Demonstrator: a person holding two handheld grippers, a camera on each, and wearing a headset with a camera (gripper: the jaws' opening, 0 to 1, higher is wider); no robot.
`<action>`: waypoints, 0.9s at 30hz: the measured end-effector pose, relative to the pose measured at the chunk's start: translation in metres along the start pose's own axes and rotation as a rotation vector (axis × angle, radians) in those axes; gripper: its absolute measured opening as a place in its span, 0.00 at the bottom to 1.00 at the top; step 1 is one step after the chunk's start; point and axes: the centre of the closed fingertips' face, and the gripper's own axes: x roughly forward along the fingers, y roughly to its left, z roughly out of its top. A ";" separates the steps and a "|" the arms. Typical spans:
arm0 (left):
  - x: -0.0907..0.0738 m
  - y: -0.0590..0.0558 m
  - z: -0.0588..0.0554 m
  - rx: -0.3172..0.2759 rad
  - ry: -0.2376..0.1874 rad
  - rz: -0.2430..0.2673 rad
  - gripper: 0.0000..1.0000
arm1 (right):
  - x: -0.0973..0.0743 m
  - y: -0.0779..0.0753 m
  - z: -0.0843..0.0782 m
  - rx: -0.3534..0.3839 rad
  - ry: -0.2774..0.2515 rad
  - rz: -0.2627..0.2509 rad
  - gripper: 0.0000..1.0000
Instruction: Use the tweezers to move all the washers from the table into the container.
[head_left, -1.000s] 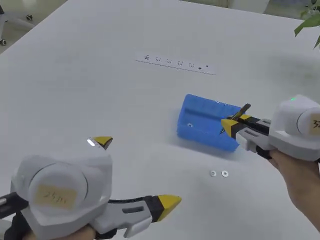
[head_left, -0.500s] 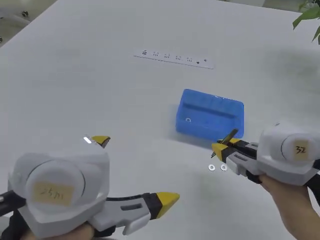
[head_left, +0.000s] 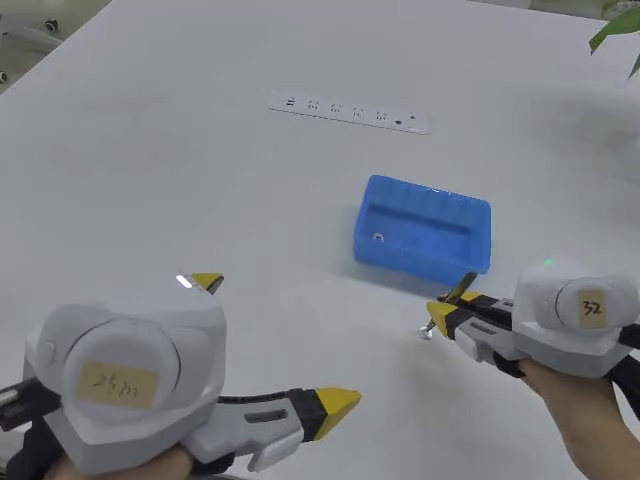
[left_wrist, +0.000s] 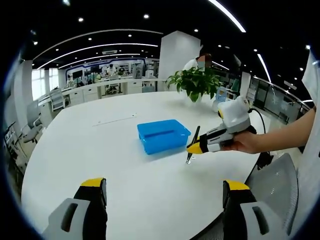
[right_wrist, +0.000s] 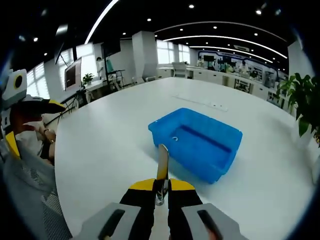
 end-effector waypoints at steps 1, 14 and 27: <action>0.000 0.001 0.000 0.001 -0.001 0.004 0.99 | 0.001 0.000 -0.001 -0.001 0.003 0.001 0.05; 0.000 0.002 -0.001 0.014 0.006 0.006 0.99 | -0.001 -0.002 0.003 -0.024 -0.009 -0.016 0.05; -0.001 0.003 -0.006 0.029 0.018 0.011 0.99 | 0.001 0.002 -0.001 -0.015 -0.004 -0.007 0.05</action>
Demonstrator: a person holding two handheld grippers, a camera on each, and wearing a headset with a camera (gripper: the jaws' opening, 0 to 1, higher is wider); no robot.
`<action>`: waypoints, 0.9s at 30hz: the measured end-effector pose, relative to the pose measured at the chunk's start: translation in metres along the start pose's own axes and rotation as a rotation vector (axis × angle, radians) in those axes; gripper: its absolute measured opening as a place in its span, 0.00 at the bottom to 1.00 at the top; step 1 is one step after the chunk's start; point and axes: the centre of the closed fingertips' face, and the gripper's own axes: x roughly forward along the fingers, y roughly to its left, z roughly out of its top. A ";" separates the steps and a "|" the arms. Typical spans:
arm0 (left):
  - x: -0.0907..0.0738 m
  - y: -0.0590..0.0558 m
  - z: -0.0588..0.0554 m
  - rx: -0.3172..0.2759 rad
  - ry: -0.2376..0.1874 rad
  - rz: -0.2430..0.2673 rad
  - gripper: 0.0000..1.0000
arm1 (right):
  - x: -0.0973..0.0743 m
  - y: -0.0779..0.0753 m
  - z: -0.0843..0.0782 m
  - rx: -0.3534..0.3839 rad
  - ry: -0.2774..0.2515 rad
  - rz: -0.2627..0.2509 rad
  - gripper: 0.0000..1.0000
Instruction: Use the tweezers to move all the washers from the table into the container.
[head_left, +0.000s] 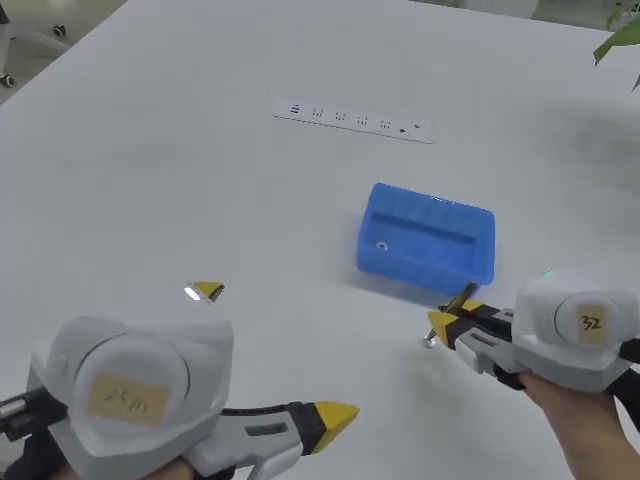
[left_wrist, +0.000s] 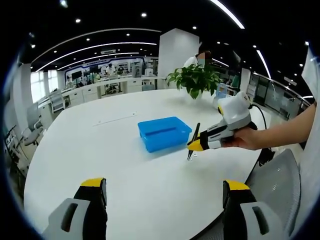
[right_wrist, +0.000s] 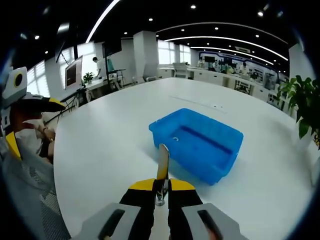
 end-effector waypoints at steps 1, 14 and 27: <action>0.000 0.000 0.000 0.002 0.000 0.002 0.99 | -0.001 0.000 0.000 -0.005 0.005 0.001 0.05; 0.001 0.002 0.001 0.021 0.002 0.007 0.99 | 0.002 -0.001 0.000 -0.016 0.010 -0.003 0.05; 0.001 0.001 0.000 0.027 -0.003 0.004 0.99 | 0.002 -0.002 0.000 0.021 0.010 -0.001 0.04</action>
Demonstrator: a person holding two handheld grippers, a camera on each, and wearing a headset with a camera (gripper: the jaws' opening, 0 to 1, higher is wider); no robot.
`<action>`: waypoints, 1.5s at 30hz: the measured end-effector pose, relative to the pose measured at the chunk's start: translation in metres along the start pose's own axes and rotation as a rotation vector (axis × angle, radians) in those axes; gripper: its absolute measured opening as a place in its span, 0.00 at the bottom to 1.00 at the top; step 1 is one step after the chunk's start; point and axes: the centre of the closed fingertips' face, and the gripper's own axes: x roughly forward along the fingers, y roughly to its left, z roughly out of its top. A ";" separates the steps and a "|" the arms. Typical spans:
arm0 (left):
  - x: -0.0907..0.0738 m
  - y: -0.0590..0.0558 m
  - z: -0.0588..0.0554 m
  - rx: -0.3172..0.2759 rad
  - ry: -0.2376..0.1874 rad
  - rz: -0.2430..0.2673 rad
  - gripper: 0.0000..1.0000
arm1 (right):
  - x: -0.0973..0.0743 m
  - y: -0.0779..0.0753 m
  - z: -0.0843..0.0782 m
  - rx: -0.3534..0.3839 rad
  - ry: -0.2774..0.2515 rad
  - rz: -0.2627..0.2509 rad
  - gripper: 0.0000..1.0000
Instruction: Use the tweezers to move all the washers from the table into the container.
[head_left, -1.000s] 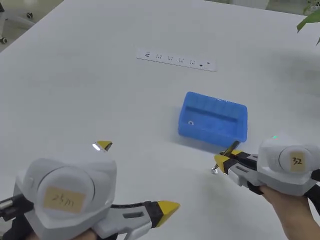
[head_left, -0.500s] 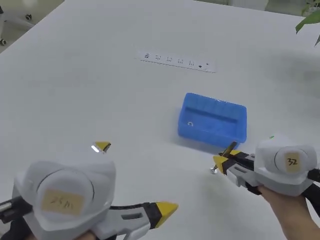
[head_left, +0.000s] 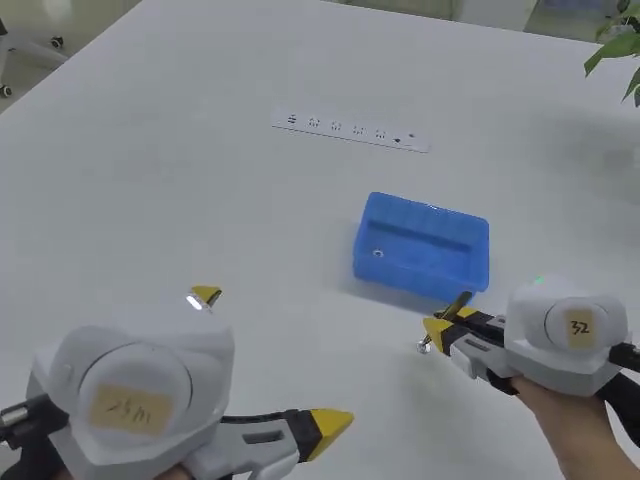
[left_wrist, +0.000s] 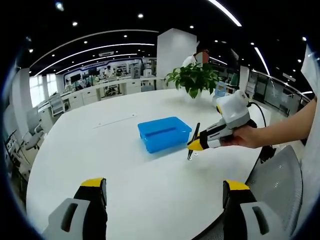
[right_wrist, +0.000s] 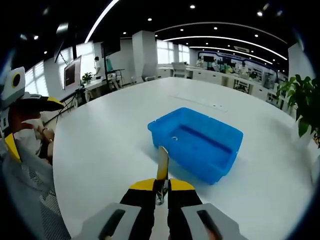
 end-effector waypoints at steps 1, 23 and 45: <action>0.000 0.000 0.000 0.000 0.000 -0.001 0.99 | -0.001 0.000 0.001 0.011 -0.001 0.000 0.04; -0.002 0.004 -0.001 0.005 0.005 0.011 0.99 | -0.011 -0.012 0.102 -0.101 -0.173 -0.005 0.04; -0.003 0.005 -0.005 0.005 0.024 0.003 0.99 | 0.063 -0.029 0.082 -0.078 -0.073 -0.054 0.04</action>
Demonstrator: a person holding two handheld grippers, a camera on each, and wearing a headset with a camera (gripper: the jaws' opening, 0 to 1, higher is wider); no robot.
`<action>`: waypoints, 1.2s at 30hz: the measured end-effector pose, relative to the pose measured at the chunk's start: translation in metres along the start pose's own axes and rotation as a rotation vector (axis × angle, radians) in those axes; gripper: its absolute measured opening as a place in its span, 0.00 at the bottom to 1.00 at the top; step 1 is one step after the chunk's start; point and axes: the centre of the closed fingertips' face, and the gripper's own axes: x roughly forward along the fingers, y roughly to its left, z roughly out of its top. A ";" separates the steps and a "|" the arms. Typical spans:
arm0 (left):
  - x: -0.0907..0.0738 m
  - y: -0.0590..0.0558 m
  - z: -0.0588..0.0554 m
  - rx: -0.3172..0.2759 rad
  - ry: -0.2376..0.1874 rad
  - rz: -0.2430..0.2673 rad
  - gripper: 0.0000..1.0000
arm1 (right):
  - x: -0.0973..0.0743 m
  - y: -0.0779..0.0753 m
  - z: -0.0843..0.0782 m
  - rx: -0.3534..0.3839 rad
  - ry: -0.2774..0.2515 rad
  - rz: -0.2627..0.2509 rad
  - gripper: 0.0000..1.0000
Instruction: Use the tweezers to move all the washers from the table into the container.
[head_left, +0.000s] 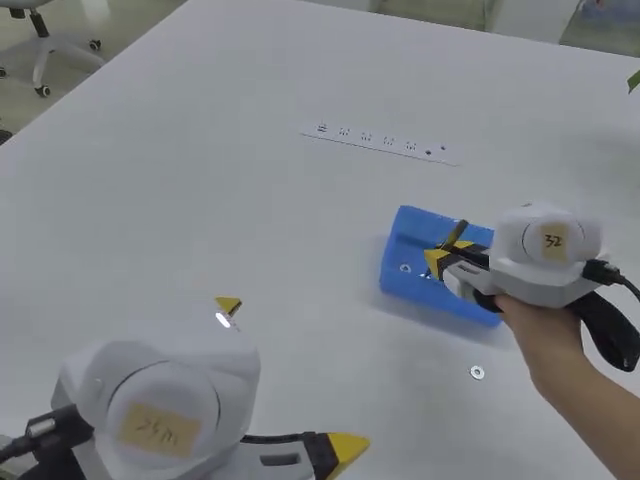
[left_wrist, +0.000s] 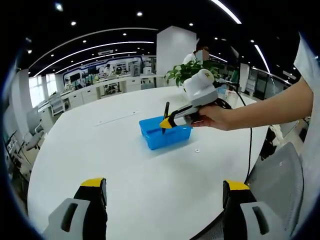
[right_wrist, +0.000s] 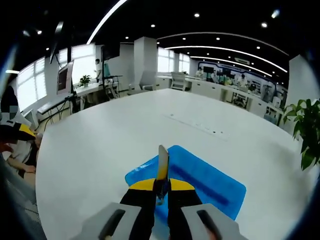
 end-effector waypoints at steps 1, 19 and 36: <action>0.000 0.000 0.000 -0.004 -0.002 -0.003 0.99 | 0.001 -0.001 -0.002 0.003 0.003 -0.001 0.04; -0.001 0.002 0.005 -0.029 -0.025 -0.004 0.99 | -0.005 -0.001 -0.015 -0.002 0.040 -0.011 0.05; 0.001 0.003 0.005 -0.029 -0.023 0.006 0.99 | -0.075 -0.015 0.015 0.034 -0.101 -0.067 0.05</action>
